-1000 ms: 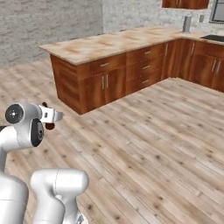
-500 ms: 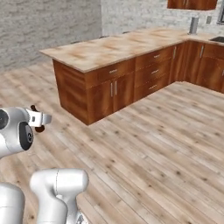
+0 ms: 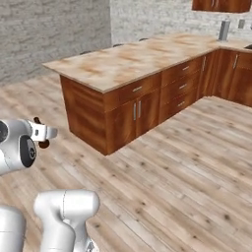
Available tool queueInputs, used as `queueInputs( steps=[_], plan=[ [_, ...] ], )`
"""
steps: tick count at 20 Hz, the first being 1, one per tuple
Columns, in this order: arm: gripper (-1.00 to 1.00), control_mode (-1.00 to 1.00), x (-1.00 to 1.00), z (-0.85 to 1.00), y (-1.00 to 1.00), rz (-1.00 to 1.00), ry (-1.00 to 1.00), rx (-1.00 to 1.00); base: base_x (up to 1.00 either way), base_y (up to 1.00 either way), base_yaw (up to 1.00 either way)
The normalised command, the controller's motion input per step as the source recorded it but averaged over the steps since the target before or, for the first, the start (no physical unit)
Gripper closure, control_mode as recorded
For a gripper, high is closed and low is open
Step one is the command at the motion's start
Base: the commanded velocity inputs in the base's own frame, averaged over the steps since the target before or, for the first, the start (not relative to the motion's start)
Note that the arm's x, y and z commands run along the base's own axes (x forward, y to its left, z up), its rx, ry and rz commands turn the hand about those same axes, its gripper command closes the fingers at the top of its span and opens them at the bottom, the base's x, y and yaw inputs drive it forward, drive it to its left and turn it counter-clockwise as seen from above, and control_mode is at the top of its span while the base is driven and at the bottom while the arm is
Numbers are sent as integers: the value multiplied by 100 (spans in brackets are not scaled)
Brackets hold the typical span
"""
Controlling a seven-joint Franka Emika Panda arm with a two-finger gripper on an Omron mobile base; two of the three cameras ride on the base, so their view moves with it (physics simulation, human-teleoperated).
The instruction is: Move the drinks to the dining counter.
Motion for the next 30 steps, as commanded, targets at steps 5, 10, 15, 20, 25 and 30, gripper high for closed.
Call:
queueInputs(
  steps=[5,10,15,20,25,30],
  plan=[
    [100,100,0,0,0,0,0,0,100,-25,0],
    [100,100,0,0,0,0,0,0,100,-10,0],
    [100,100,0,0,0,0,0,0,100,43,0],
    [100,100,0,0,0,0,0,0,100,61,0],
    [100,100,0,0,0,0,0,0,100,47,0],
    [100,100,0,0,0,0,0,0,100,29,0]
  ],
)
